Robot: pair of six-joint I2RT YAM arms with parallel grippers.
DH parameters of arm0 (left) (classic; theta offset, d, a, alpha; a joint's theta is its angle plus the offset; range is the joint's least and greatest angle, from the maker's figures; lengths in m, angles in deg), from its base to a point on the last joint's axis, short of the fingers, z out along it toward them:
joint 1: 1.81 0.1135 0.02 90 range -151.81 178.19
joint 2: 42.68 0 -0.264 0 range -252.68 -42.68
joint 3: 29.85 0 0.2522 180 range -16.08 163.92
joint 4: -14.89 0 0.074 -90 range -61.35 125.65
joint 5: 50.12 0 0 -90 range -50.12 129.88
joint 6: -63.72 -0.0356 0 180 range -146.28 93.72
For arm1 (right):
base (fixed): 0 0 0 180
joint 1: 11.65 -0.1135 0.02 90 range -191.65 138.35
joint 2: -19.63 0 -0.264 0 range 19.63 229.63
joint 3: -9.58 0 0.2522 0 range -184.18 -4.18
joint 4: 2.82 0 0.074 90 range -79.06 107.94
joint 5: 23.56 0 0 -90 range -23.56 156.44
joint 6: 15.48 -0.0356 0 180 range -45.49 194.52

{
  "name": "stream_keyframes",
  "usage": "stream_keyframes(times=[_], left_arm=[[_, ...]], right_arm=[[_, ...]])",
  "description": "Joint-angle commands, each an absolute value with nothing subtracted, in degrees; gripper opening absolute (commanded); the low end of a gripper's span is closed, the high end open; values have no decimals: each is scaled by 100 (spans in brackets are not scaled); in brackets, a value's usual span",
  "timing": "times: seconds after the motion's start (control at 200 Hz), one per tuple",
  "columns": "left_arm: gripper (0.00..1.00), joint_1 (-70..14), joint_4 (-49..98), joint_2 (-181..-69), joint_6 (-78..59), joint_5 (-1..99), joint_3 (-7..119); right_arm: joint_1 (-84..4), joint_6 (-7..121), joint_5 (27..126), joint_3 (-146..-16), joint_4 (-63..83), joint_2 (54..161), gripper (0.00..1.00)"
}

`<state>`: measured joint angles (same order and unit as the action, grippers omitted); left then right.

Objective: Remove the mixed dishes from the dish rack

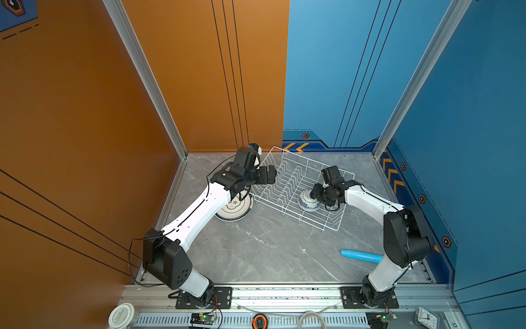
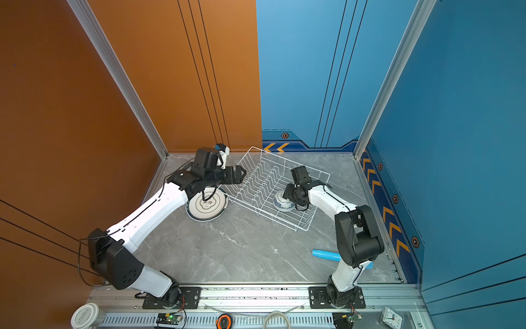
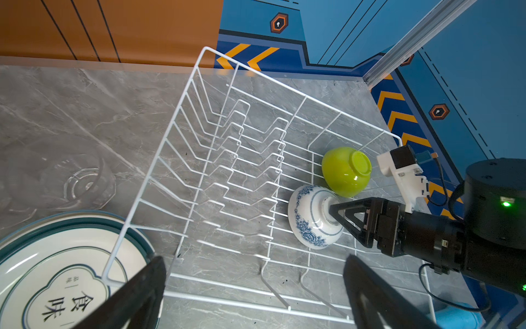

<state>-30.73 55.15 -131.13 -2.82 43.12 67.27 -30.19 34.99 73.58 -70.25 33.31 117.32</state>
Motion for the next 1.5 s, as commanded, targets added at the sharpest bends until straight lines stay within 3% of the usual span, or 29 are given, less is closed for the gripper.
stream_keyframes(times=[0.0, 0.32, 0.826, 1.496], left_arm=[[98, -3205, 5461, -13289, -303, 4386, 6947], [98, -3276, 5460, -13223, -357, 4230, 6876], [98, -3124, 5458, -12943, -356, 4244, 6500], [98, -3099, 5458, -12882, -360, 4207, 6329]], right_arm=[[-2996, 3445, 7377, -6746, 3520, 11716, 70], [-2936, 3406, 7631, -6836, 3529, 11573, 100], [-2694, 2925, 8974, -6939, 2949, 11923, 100], [-2755, 3330, 8637, -7481, 3582, 12525, 100]])
